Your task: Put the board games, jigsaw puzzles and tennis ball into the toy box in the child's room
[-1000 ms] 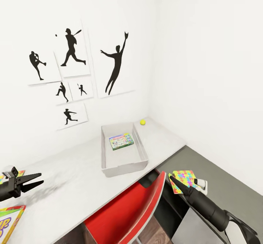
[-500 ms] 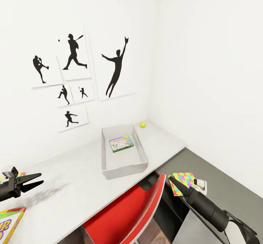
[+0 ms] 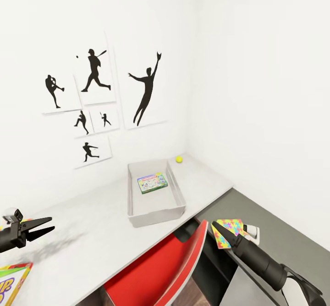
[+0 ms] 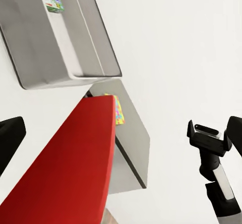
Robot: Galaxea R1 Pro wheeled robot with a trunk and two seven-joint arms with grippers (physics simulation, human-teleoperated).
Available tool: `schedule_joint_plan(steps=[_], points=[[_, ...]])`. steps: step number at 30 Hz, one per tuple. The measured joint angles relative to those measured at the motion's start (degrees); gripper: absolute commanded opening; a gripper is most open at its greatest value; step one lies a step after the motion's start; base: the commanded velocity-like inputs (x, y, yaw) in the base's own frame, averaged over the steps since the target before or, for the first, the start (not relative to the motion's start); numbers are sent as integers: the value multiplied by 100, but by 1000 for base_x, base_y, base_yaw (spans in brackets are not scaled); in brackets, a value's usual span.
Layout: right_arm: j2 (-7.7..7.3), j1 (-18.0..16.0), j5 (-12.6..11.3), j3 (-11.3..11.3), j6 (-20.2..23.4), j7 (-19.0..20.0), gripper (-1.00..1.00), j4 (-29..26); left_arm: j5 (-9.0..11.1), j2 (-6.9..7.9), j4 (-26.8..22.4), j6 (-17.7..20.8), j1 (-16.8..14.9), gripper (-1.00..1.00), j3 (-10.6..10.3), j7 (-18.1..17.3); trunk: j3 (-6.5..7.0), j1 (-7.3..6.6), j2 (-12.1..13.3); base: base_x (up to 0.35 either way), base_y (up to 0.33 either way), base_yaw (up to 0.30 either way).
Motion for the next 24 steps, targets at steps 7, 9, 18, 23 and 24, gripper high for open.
schedule_joint_plan(steps=[7,9,18,23,24], points=[[-2,0,0,-7,-3,1,100,21,2,0,0,-5,0,100,-1,0,67,0,0,0,0,0],[-1,0,0,-8,-4,1,100,23,2,0,0,-6,0,100,-1,0,86,0,0,0,0,0],[0,0,0,-9,-5,1,100,27,2,0,0,-16,0,100,-1,0,172,0,0,0,0,0],[0,0,4,-9,-5,1,100,27,3,0,0,-17,0,100,-1,0,220,0,0,0,0,0],[0,0,5,-9,-5,1,100,27,3,0,0,-17,0,100,-1,0,230,0,1,0,0,0]])
